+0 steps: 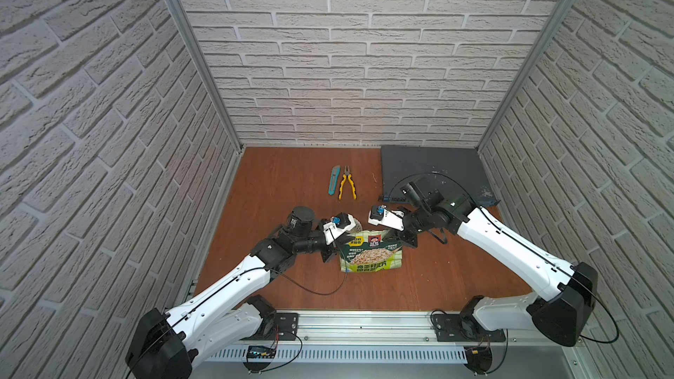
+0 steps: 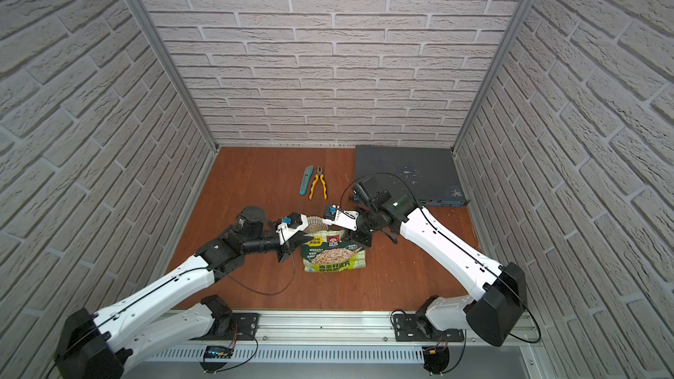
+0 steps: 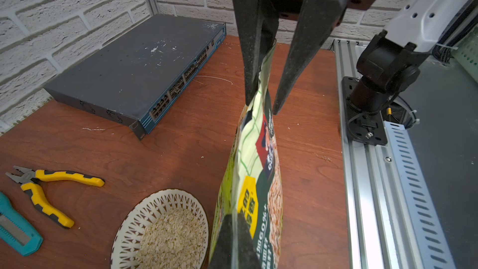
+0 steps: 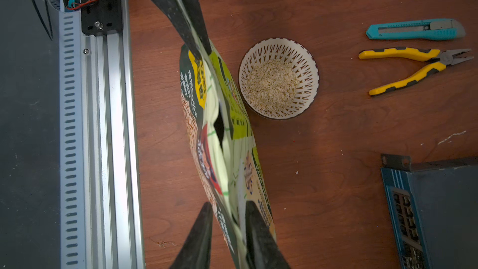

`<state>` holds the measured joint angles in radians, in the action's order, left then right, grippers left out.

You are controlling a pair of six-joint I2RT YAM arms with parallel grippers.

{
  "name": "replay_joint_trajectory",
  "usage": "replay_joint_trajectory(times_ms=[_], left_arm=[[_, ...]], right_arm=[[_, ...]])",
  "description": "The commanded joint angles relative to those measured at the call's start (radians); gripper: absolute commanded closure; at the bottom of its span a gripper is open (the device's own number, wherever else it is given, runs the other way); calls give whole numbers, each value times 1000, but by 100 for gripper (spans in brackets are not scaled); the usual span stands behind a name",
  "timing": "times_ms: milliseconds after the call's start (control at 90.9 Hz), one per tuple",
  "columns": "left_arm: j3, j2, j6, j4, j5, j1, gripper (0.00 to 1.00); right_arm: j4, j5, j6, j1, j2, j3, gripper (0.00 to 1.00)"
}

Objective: Pour the oats into the breakfast bowl
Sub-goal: Close the oats bag at the center of the board.

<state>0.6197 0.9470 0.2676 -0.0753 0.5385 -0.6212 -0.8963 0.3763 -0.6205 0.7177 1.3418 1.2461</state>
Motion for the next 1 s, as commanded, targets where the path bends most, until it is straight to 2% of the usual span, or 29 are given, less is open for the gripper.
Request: replay_joint_trajectory(times_ms=[0,77,110,220,308,407,473,539,561,671,770,858,924,990], left_arm=[[-2,-25,-7,115,1,4,100],[-6,-25,-7,119,3,3,100],[-9,-27,-7,122,1,3,100],[-14,-33,-6,127,-2,5,100],[-17,-38,-7,130,-3,6,100],[-21,-43,-5,134,-5,6,100],[-21,-43,-6,132,-5,6,100],[-23,-42,-7,132,-5,6,100],[-23,-43,-7,132,-5,6,100],[-25,-45,-7,132,-5,6,100],[-25,-44,-7,138,-5,6,100],[-25,-45,-7,140,-5,7,100],[-27,-47,-8,141,-5,6,100],[-30,-51,-13,144,-5,6,100]], right_arm=[[50,31,10,24,7,18,74],[51,32,9,35,23,31,94],[49,31,8,36,28,37,96],[58,21,7,43,27,37,96],[73,21,9,48,24,33,79],[97,30,13,56,33,33,73],[108,34,14,64,48,39,75],[105,35,13,69,63,50,93],[99,32,12,70,69,55,96],[100,20,16,72,70,62,96],[134,42,26,74,63,58,79],[151,54,31,79,74,57,74],[154,61,37,83,92,61,77],[155,61,45,88,109,71,94]])
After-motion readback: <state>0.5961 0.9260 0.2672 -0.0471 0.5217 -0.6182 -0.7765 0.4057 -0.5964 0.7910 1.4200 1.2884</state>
